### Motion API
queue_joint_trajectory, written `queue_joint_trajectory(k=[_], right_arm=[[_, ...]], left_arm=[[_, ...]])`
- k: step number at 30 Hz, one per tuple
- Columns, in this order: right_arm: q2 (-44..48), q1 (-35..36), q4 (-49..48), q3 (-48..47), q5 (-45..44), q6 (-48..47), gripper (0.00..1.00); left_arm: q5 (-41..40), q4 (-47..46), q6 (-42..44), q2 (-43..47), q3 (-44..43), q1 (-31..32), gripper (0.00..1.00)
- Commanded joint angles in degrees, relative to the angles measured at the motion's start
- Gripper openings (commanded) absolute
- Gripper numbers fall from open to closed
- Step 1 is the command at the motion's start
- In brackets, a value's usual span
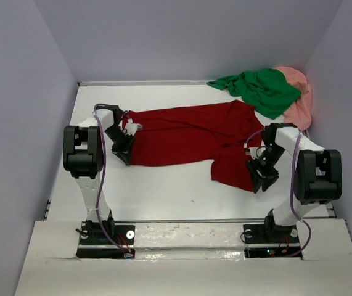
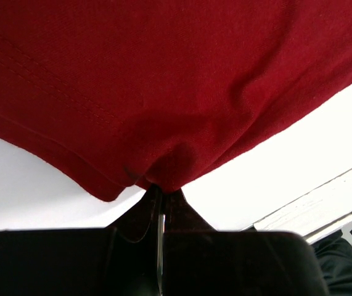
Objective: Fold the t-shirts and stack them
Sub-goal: Fold the tshirt
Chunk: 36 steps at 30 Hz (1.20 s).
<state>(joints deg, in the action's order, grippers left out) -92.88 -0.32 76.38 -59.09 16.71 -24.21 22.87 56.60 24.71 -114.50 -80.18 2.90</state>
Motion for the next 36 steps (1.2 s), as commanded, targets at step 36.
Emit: queue_joint_trajectory(k=[36], right_arm=[[7.4, -0.2, -22.9, 5.5, -3.1, -13.7, 0.51]], left_arm=[[2.3, 3.0, 2.3, -1.2, -3.3, 1.6, 0.0]])
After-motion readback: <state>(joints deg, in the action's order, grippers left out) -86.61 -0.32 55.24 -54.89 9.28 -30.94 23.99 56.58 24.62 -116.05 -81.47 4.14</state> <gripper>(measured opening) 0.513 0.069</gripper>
